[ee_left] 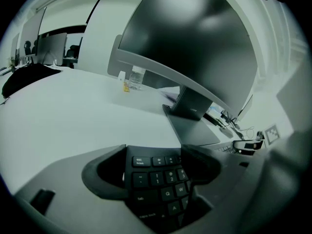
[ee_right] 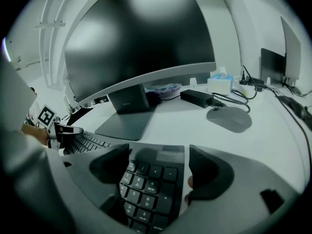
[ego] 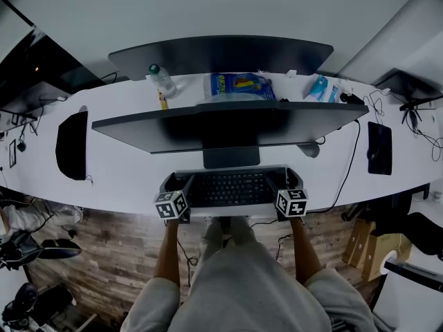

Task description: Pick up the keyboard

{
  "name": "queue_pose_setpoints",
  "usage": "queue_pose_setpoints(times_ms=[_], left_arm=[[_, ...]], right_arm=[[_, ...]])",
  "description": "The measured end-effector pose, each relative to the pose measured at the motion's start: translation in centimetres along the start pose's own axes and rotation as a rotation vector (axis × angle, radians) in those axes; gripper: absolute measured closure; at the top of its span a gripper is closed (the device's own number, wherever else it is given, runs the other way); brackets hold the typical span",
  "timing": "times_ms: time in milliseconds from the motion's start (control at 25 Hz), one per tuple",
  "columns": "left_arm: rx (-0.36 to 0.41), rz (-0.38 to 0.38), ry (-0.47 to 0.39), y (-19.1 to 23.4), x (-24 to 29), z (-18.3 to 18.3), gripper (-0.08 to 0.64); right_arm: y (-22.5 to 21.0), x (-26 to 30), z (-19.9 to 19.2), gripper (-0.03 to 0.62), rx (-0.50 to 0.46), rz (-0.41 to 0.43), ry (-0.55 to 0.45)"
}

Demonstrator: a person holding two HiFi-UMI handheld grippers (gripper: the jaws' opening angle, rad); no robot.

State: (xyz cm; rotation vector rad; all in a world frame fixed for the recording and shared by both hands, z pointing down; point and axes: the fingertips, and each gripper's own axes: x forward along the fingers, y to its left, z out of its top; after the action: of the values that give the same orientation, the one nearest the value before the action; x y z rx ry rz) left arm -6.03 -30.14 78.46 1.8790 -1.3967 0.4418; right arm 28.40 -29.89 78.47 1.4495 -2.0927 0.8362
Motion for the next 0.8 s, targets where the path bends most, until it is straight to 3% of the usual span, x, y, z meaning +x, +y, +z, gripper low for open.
queue_pose_setpoints(times_ms=[800], left_arm=[[-0.022, 0.002, -0.012, 0.1, 0.0, 0.0, 0.235]], right_arm=[[-0.3, 1.5, -0.3, 0.230, 0.114, 0.020, 0.021]])
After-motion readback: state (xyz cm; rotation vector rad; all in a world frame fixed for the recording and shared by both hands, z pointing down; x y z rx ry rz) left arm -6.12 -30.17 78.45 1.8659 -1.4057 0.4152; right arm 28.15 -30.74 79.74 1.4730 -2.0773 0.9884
